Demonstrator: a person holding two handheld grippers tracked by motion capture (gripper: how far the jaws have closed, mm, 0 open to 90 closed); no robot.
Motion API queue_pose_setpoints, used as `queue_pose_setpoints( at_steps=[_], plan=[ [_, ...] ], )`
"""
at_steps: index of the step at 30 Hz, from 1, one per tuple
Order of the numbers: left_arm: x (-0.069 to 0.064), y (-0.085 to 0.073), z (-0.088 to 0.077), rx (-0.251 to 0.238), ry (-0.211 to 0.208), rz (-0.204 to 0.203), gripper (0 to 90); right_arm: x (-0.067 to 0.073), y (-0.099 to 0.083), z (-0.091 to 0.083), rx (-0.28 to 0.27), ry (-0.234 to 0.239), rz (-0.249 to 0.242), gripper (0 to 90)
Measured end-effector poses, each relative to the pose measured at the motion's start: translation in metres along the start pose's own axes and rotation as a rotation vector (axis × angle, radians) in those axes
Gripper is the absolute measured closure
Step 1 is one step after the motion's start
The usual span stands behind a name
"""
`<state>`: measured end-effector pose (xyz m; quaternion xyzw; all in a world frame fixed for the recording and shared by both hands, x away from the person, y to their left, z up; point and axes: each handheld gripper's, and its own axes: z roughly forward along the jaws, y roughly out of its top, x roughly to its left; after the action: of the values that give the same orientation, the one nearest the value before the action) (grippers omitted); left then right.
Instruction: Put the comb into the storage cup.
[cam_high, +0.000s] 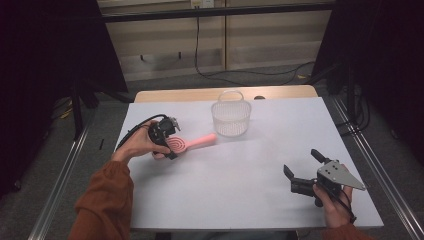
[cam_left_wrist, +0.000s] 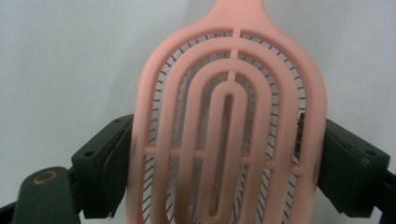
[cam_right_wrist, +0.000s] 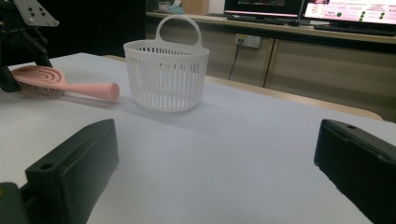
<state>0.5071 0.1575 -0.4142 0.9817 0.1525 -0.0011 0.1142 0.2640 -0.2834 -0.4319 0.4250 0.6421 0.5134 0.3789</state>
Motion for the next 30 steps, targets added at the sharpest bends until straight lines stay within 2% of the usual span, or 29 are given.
queue_pose_setpoints(
  at_steps=[10, 12, 14, 17, 18, 19, 20, 21, 22, 27, 30],
  plan=[
    [-0.002, 0.002, -0.001, 0.030, 0.000, 0.010, 17.8, 0.000, 0.000, 0.000, -0.002, 0.001, 0.001, 0.0],
    [-0.003, 0.001, -0.002, 0.013, -0.004, 0.002, 18.0, 0.000, 0.000, 0.000, -0.002, 0.000, 0.000, 0.0],
    [-0.004, 0.001, -0.004, -0.005, 0.019, 0.006, 18.3, 0.000, 0.000, 0.000, -0.002, 0.001, -0.001, 0.0],
    [-0.004, 0.001, -0.008, -0.024, 0.000, -0.001, 18.6, 0.000, 0.000, 0.000, 0.000, 0.001, -0.001, 0.0],
    [-0.004, 0.000, -0.008, -0.026, 0.010, 0.007, 18.7, 0.000, 0.000, 0.000, 0.000, 0.001, -0.001, 0.0],
    [-0.005, 0.000, -0.008, -0.052, -0.001, -0.023, 18.7, 0.000, 0.000, 0.000, -0.002, 0.002, -0.001, 0.0],
    [-0.004, 0.000, -0.009, -0.047, -0.008, -0.013, 18.7, 0.000, 0.000, 0.000, 0.001, 0.001, -0.001, 0.0],
    [-0.006, 0.000, -0.009, -0.067, 0.006, -0.032, 18.8, 0.000, 0.000, 0.000, -0.001, 0.000, 0.000, 0.0],
    [-0.005, 0.000, -0.011, -0.064, 0.002, -0.027, 18.8, 0.000, 0.000, 0.000, -0.002, 0.000, -0.001, 0.0],
    [-0.006, -0.001, -0.016, -0.110, -0.001, -0.048, 19.0, 0.000, 0.000, 0.000, -0.003, 0.001, 0.000, 0.0],
    [-0.006, -0.002, -0.017, -0.114, -0.007, -0.047, 19.1, 0.000, 0.000, 0.000, -0.003, 0.001, 0.000, 0.0]
  ],
)
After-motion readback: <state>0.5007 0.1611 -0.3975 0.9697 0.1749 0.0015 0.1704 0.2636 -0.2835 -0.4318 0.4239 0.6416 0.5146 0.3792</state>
